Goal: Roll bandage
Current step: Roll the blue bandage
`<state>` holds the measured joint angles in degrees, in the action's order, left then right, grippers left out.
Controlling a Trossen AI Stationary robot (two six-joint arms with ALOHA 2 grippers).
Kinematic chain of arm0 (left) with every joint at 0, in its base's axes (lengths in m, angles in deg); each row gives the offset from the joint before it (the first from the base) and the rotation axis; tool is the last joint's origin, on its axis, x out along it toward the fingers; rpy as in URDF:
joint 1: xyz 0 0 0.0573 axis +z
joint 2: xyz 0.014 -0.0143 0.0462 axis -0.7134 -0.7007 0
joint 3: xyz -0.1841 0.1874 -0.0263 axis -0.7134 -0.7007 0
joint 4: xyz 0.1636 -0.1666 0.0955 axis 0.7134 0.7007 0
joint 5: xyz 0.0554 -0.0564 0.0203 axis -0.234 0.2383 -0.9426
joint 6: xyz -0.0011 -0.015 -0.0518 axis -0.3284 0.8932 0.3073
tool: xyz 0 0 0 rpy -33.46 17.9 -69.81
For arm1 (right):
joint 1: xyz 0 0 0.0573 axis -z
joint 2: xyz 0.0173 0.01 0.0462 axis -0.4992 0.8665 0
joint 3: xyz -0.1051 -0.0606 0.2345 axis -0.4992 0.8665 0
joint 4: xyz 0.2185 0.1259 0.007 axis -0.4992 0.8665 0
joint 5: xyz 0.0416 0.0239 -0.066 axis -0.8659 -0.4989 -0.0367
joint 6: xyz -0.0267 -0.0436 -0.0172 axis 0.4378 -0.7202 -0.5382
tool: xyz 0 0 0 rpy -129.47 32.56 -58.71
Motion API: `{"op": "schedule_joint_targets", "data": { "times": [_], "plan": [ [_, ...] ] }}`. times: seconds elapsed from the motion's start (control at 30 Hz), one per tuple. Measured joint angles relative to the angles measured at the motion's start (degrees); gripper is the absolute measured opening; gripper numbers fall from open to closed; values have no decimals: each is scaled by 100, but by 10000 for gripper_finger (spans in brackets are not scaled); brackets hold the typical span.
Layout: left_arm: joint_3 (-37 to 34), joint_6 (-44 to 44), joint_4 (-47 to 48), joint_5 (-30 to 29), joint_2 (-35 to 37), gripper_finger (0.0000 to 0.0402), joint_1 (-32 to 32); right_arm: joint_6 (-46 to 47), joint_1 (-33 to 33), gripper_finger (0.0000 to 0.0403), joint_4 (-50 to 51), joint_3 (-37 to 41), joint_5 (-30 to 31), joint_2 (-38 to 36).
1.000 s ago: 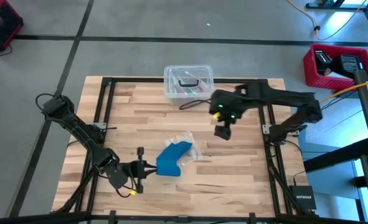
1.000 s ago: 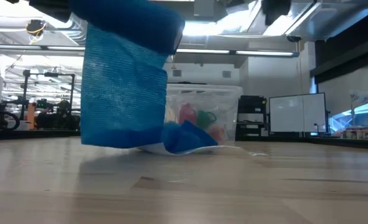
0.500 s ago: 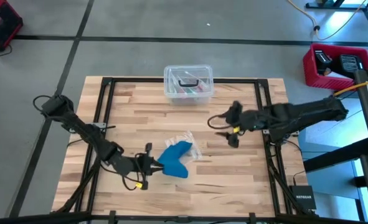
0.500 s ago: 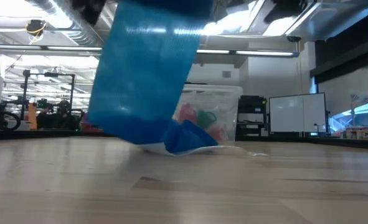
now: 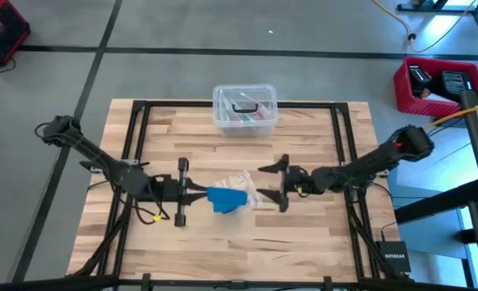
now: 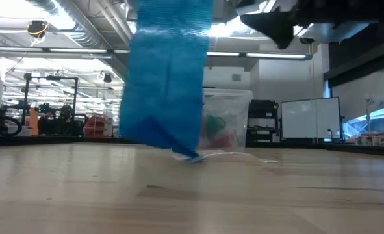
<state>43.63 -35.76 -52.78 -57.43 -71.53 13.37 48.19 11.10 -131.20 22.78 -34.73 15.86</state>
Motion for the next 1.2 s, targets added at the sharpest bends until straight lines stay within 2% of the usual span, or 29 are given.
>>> {"op": "schedule_joint_targets", "data": {
  "times": [0.17, 0.3, 0.43, 0.67, 0.87, 1.03, 1.2],
  "plan": [
    [-2, -51, -94, 0, -41, 1, 195, 98, 199, 344, 239, -632, -1061, 419],
    [-2, -77, -113, -7, -69, 1, 294, 55, 197, 325, 1063, -975, -1103, 568],
    [-2, -47, -127, 9, -72, 1, 341, -111, 199, 271, 1225, -1106, -771, 576],
    [-2, -47, -157, 9, -72, 1, 343, -243, 201, 158, 1163, -1117, -772, 576],
    [-4, -48, -164, 12, -109, 1, 343, -372, 201, 97, 1165, -1117, -816, 576],
    [-4, -75, -199, 12, -109, 1, 345, -365, 201, 82, 1153, -1117, -1023, 576],
    [-4, -58, -239, 34, -205, 1, 446, -363, 199, 114, 1105, -1117, -1265, 576]
  ]
}}
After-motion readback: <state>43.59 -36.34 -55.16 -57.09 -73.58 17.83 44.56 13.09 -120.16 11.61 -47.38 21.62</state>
